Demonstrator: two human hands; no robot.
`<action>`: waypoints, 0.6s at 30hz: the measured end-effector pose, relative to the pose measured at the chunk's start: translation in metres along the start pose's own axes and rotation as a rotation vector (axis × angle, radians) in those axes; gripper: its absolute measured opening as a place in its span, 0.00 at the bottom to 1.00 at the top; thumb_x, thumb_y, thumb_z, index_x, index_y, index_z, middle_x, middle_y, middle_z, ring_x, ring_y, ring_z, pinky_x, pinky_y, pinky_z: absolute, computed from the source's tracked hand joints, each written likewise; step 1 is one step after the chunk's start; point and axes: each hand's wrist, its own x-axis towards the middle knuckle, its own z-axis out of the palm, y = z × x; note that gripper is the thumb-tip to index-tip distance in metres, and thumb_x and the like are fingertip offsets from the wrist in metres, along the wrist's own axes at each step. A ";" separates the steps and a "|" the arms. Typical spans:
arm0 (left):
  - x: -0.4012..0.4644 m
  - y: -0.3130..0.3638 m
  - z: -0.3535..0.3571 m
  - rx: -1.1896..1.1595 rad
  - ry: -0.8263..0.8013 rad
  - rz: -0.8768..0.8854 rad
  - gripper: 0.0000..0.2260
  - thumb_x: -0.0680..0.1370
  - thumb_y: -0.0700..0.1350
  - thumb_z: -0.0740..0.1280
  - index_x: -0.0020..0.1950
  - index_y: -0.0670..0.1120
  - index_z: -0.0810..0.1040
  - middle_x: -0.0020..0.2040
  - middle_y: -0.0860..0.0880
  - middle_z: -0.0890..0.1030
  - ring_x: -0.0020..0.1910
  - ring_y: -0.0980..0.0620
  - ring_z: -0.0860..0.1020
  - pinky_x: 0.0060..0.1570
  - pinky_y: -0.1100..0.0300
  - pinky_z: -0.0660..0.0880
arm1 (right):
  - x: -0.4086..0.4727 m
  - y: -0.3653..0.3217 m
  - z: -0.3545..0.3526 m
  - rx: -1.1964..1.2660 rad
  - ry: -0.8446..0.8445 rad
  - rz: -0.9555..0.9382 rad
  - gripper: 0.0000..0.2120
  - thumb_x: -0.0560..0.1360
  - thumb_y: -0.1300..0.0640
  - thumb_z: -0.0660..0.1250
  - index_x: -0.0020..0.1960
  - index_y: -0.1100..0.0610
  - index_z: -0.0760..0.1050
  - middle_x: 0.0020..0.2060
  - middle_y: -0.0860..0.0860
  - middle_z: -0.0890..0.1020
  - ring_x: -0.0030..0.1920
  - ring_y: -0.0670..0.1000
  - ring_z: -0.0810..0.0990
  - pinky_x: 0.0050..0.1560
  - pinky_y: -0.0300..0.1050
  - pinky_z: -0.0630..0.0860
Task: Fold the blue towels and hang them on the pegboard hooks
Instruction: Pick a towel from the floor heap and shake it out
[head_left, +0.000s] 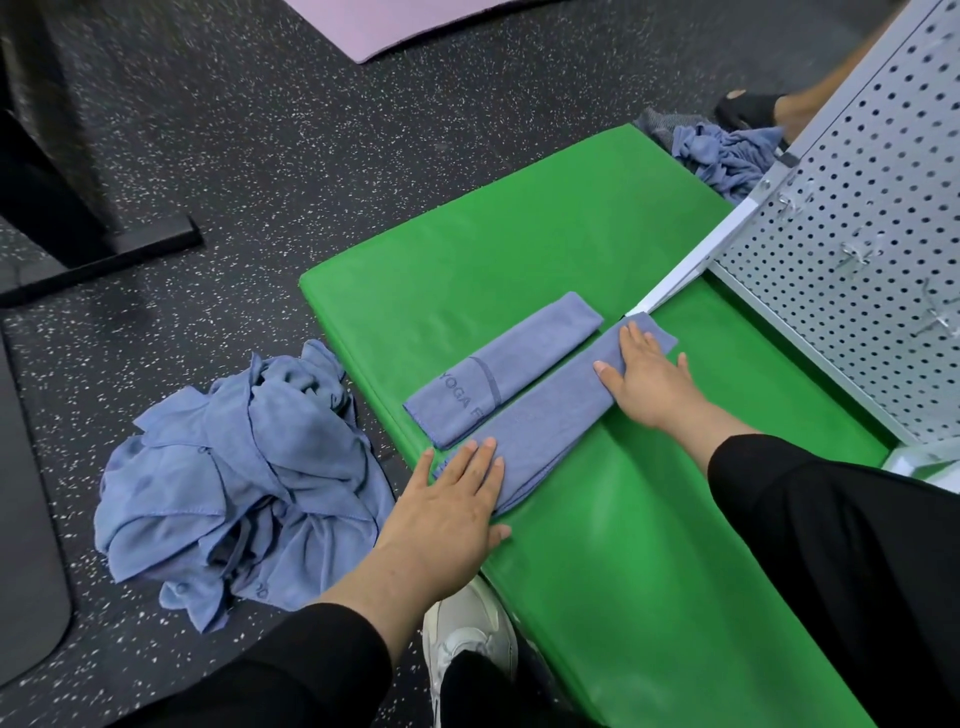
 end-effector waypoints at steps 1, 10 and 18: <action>0.000 0.001 -0.001 -0.006 -0.001 -0.004 0.33 0.85 0.62 0.48 0.83 0.47 0.40 0.82 0.49 0.36 0.82 0.48 0.39 0.78 0.39 0.40 | -0.002 -0.002 0.000 -0.001 0.028 0.003 0.36 0.83 0.38 0.49 0.83 0.57 0.43 0.82 0.51 0.46 0.82 0.53 0.46 0.78 0.67 0.45; -0.018 -0.002 -0.014 -0.084 0.043 -0.019 0.31 0.85 0.61 0.49 0.83 0.51 0.42 0.83 0.48 0.40 0.82 0.48 0.42 0.78 0.40 0.43 | -0.024 -0.030 0.000 0.058 0.172 0.043 0.31 0.84 0.44 0.53 0.81 0.59 0.53 0.82 0.54 0.54 0.81 0.54 0.52 0.78 0.68 0.49; -0.075 -0.048 -0.032 -0.244 0.267 -0.193 0.21 0.85 0.54 0.53 0.74 0.46 0.70 0.80 0.45 0.64 0.79 0.46 0.61 0.74 0.45 0.61 | -0.058 -0.139 -0.028 0.116 0.218 -0.357 0.27 0.84 0.50 0.59 0.79 0.59 0.62 0.81 0.55 0.57 0.80 0.56 0.58 0.79 0.57 0.56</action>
